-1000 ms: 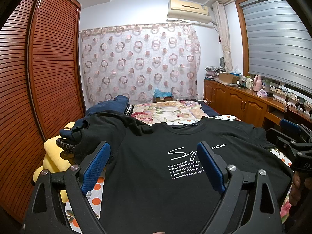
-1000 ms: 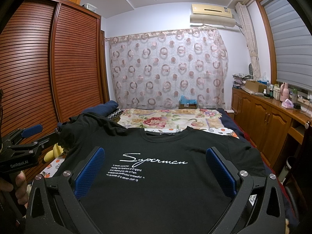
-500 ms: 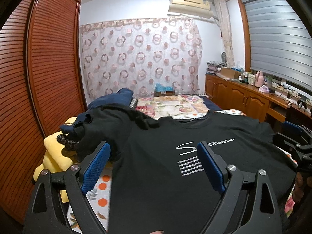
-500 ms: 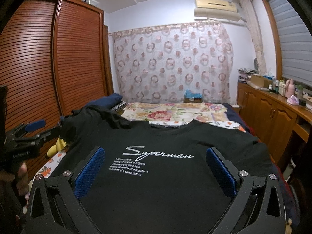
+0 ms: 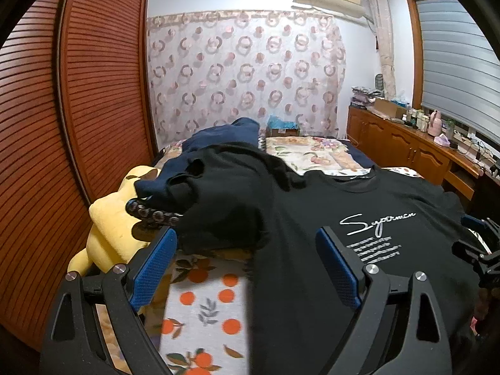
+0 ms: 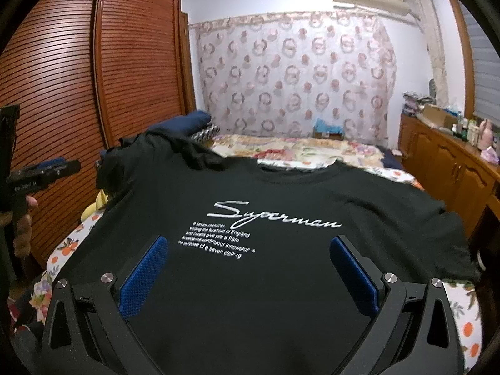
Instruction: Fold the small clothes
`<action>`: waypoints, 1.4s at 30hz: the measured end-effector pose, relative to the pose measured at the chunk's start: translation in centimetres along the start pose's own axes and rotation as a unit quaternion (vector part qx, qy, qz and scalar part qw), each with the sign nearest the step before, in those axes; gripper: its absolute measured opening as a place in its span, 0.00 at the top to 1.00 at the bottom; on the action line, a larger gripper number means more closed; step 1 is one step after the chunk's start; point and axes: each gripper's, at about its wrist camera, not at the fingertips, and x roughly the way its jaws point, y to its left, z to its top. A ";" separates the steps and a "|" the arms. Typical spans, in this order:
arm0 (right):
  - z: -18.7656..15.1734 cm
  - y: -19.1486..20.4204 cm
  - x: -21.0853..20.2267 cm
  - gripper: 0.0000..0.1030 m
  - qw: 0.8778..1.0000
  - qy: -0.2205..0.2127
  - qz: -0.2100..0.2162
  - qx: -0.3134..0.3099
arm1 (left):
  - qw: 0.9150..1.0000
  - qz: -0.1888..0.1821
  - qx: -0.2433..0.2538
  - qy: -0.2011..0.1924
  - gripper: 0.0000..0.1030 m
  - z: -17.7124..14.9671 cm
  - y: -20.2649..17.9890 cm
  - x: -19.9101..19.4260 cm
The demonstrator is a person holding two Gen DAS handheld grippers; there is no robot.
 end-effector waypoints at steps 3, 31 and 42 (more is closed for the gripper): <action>0.3 -0.4 0.7 0.02 1.000 0.011 0.007 -0.004 | 1.000 0.006 0.005 0.007 0.12 0.3 1.2 0.8; 1.8 -1.4 4.4 0.03 0.999 0.046 0.018 -0.014 | 0.992 -0.015 0.029 0.125 0.94 6.9 6.4 15.3; 1.4 -0.8 4.6 0.03 0.999 0.041 0.014 -0.011 | 0.988 -0.090 0.103 0.074 0.94 12.1 -2.1 9.4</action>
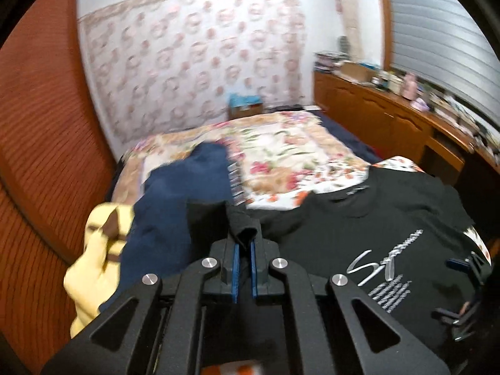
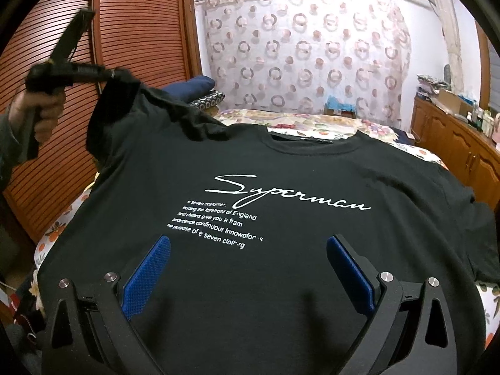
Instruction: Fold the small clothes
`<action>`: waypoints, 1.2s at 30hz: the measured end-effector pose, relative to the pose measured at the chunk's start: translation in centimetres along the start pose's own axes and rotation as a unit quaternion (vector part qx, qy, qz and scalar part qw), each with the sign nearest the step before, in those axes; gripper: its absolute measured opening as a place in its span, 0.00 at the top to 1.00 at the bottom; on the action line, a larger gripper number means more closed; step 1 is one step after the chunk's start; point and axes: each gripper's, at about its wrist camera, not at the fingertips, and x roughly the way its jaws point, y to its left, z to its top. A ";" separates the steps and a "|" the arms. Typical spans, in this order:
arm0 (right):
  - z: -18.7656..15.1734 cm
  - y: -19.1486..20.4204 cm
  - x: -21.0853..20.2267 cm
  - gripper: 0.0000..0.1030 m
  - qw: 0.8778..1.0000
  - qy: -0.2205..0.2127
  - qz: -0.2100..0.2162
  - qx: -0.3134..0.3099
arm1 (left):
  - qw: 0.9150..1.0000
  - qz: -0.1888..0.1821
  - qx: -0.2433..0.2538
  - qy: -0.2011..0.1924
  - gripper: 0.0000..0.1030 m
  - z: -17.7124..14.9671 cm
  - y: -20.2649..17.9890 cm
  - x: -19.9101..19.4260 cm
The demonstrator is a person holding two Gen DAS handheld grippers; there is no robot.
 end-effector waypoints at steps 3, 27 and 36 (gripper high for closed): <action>-0.1 0.1 -0.1 0.03 1.000 0.000 0.000 0.001 | 1.000 -0.030 0.009 0.002 0.94 1.6 -2.5 0.2; 0.2 -0.6 0.0 0.03 1.000 0.011 0.005 0.007 | 0.999 -0.048 -0.014 -0.002 0.19 -6.5 -5.3 -0.1; 0.3 -0.8 0.2 0.03 1.000 0.018 0.006 0.006 | 0.996 -0.073 -0.036 0.037 0.39 -11.0 -5.2 2.8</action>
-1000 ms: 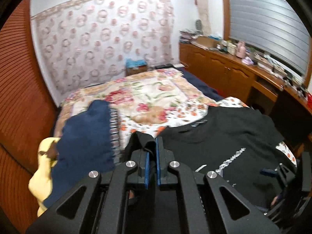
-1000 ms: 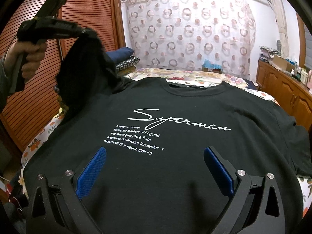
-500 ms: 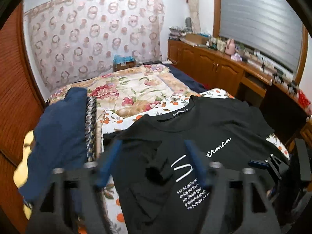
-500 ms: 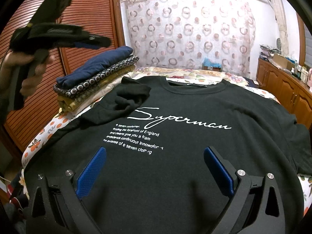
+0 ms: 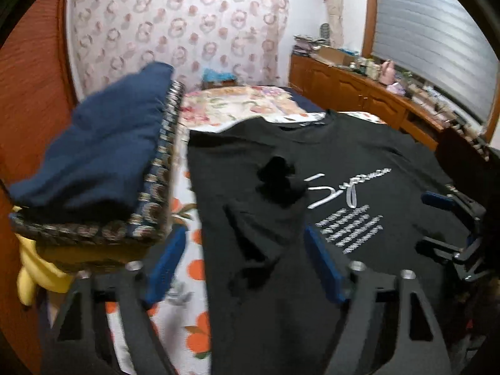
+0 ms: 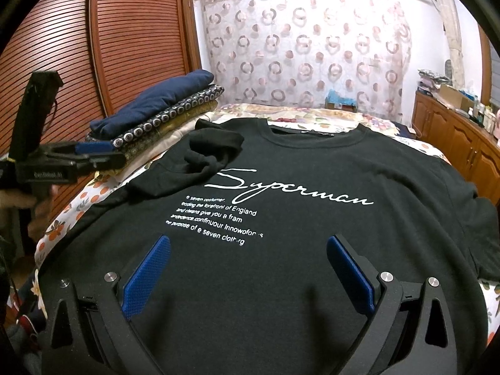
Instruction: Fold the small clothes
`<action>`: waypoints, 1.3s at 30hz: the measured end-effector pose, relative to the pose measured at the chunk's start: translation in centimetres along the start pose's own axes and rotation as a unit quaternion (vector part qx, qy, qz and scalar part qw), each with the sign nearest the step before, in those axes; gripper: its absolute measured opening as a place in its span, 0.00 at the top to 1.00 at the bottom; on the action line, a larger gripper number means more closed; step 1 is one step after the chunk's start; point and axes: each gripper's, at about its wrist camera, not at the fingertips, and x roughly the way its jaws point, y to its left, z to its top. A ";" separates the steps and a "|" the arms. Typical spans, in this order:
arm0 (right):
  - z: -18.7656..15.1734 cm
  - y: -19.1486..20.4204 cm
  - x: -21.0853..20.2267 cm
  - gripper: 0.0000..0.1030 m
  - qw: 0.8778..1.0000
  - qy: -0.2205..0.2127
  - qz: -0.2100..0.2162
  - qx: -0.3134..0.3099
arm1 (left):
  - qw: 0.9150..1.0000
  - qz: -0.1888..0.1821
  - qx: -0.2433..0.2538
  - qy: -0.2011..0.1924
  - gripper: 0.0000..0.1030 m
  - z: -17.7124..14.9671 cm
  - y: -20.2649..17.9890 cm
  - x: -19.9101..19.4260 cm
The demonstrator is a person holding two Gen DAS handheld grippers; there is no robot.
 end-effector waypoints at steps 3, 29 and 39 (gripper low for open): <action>0.0 -0.1 -0.1 0.03 1.000 0.002 0.000 0.000 | 1.000 -0.015 -0.015 0.010 0.57 0.1 0.1 1.1; 0.1 -0.3 -0.3 0.03 1.000 0.003 0.004 0.000 | 0.998 -0.057 0.029 0.011 0.96 -1.3 -5.2 -0.7; 0.3 -0.5 -0.3 0.04 1.000 0.007 0.008 -0.001 | 0.999 0.004 -0.018 -0.032 0.29 -2.8 -2.1 -2.8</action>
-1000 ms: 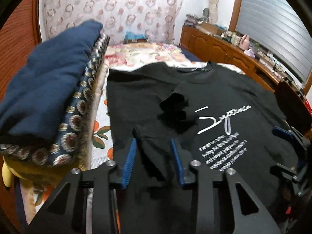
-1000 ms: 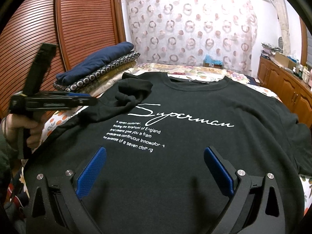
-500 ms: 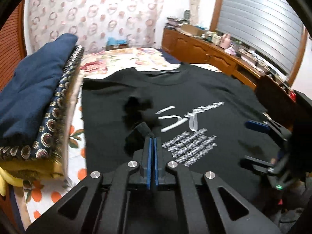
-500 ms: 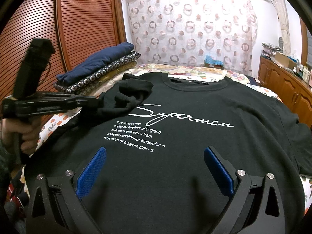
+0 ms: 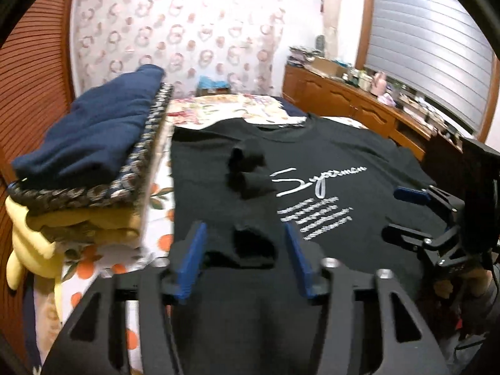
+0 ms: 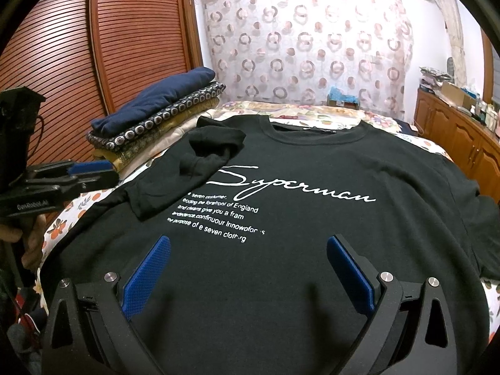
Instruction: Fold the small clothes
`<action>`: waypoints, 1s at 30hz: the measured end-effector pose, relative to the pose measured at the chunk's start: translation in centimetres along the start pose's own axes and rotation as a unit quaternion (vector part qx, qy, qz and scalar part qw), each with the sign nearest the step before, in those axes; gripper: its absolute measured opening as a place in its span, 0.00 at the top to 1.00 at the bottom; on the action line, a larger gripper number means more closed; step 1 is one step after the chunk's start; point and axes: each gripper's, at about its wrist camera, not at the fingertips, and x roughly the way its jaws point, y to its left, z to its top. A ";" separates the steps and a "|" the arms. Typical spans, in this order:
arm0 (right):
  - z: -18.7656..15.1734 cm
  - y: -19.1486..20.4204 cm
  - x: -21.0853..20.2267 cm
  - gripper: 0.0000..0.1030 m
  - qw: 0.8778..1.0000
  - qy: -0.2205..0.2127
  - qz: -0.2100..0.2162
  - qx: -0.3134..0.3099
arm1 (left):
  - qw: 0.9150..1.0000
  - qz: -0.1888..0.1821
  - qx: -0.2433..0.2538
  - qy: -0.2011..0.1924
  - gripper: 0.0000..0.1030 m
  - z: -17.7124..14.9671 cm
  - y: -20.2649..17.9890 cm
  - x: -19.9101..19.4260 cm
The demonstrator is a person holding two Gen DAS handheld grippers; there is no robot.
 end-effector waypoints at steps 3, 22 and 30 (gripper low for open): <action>0.5 0.3 0.3 0.15 1.000 0.012 0.008 -0.013 | 1.000 0.009 -0.017 -0.014 0.21 -0.4 0.9 -0.7; 10.1 3.6 13.0 0.30 0.995 0.028 0.060 -0.073 | 0.994 0.069 -0.043 -0.070 0.21 -1.6 2.3 -2.2; 11.5 4.1 17.9 0.76 0.990 0.090 0.023 -0.103 | 0.996 0.057 -0.048 -0.055 0.21 -1.6 2.0 -1.5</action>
